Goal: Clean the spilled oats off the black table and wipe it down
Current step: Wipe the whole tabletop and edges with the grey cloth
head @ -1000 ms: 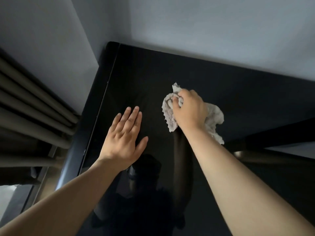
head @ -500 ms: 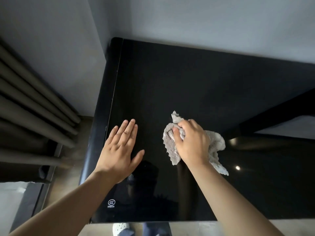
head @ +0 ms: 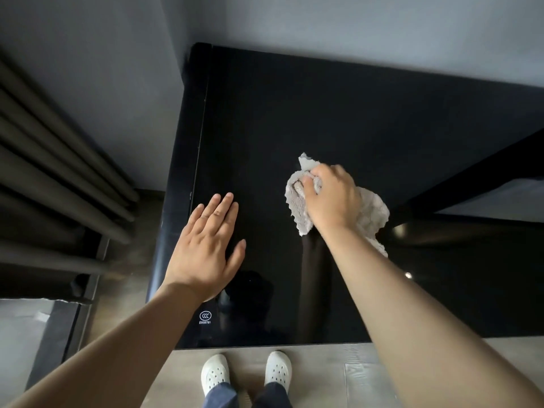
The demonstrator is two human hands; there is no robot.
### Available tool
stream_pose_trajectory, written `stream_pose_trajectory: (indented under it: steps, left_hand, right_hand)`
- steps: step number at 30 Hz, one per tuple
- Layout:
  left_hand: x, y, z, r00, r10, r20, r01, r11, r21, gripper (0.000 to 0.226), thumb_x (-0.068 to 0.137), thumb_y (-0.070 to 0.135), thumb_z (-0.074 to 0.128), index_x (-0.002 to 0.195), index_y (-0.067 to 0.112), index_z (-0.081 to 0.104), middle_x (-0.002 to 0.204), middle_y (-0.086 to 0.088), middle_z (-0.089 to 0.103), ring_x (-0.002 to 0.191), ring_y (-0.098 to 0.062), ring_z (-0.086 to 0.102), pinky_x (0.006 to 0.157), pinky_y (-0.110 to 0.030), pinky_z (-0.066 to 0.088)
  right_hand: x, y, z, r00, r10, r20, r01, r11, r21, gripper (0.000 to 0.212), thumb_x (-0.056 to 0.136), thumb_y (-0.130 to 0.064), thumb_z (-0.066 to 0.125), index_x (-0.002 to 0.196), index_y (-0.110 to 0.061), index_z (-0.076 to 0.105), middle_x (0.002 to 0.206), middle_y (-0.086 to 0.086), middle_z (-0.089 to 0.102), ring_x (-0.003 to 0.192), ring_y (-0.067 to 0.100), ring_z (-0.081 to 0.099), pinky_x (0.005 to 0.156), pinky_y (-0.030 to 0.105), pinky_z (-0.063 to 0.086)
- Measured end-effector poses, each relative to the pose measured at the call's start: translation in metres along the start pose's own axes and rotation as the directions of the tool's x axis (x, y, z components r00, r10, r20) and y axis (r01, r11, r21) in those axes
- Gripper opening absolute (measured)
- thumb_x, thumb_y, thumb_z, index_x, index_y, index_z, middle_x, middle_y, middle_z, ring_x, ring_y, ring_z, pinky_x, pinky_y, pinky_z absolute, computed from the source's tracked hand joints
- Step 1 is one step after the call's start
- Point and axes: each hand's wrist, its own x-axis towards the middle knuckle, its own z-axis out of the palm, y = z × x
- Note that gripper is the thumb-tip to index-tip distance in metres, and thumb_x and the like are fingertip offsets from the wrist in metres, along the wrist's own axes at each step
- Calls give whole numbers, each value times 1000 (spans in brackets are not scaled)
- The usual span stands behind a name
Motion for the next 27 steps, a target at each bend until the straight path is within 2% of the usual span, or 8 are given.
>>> stream_pose_trajectory:
  steps: [5, 10, 13, 15, 18, 20, 22, 27]
  left_hand:
    - [-1, 2, -1, 1000, -3, 2, 3, 1000, 5, 66, 93, 46, 30, 146, 7, 33, 157, -6, 22, 146, -20, 14, 119, -38, 11]
    - [-2, 1, -2, 1000, -4, 3, 4, 1000, 11, 67, 94, 48, 27, 147, 8, 31, 157, -6, 20, 147, -19, 13, 120, -38, 10]
    - [-2, 2, 0, 1000, -3, -12, 3, 1000, 6, 68, 93, 48, 26, 147, 8, 31, 157, -6, 20, 147, -19, 12, 120, -38, 10]
    - [-2, 2, 1, 1000, -2, -22, 2, 1000, 7, 68, 93, 49, 25, 147, 8, 31, 157, -6, 21, 147, -19, 13, 120, -37, 9]
    - [-3, 1, 2, 999, 0, -32, 0, 1000, 8, 69, 93, 50, 23, 148, 8, 30, 158, -6, 20, 147, -19, 11, 120, -37, 8]
    - [-3, 1, 3, 999, -1, -33, 1, 1000, 4, 69, 93, 50, 22, 148, 9, 29, 158, -6, 19, 147, -18, 10, 120, -36, 8]
    - [-3, 1, 3, 999, -2, -35, 2, 1000, -2, 70, 93, 51, 22, 148, 9, 28, 158, -6, 19, 147, -18, 10, 120, -36, 7]
    - [-4, 2, 0, 1000, 4, -27, -4, 1000, 3, 72, 92, 52, 20, 149, 9, 26, 159, -6, 17, 147, -19, 8, 120, -36, 6]
  right_hand:
    - [-96, 5, -11, 990, -114, -78, 120, 990, 78, 15, 88, -33, 60, 85, -20, 66, 89, -3, 61, 84, 15, 56, 74, 23, 39]
    - [-175, -3, -39, 990, -123, 62, 110, 977, 181, 15, 85, -33, 58, 74, -24, 63, 74, -12, 54, 65, 4, 49, 56, 18, 37]
    - [-152, 1, -54, 992, -118, -51, 127, 962, 242, 14, 84, -31, 63, 74, -22, 67, 71, -10, 57, 59, 7, 52, 52, 25, 42]
    - [-125, 7, -56, 991, -72, -110, 95, 971, 219, 14, 85, -32, 65, 82, -19, 70, 82, -4, 60, 72, 15, 57, 57, 30, 47]
    - [-110, 17, -40, 998, 10, -55, -9, 1000, 27, 14, 83, -35, 69, 88, -21, 71, 97, 0, 59, 86, 22, 56, 64, 28, 43]
    - [-126, 18, -30, 997, 11, -77, -13, 999, -35, 14, 83, -35, 69, 84, -22, 68, 90, 0, 60, 76, 20, 57, 61, 24, 37]
    - [-150, 13, -28, 994, -6, -105, 5, 1000, -7, 15, 84, -35, 66, 78, -22, 64, 80, -4, 57, 66, 14, 53, 54, 23, 35]
    - [-209, 11, -47, 996, -79, 32, 77, 995, 69, 15, 79, -32, 68, 71, -25, 59, 74, -11, 52, 60, 6, 48, 51, 18, 35]
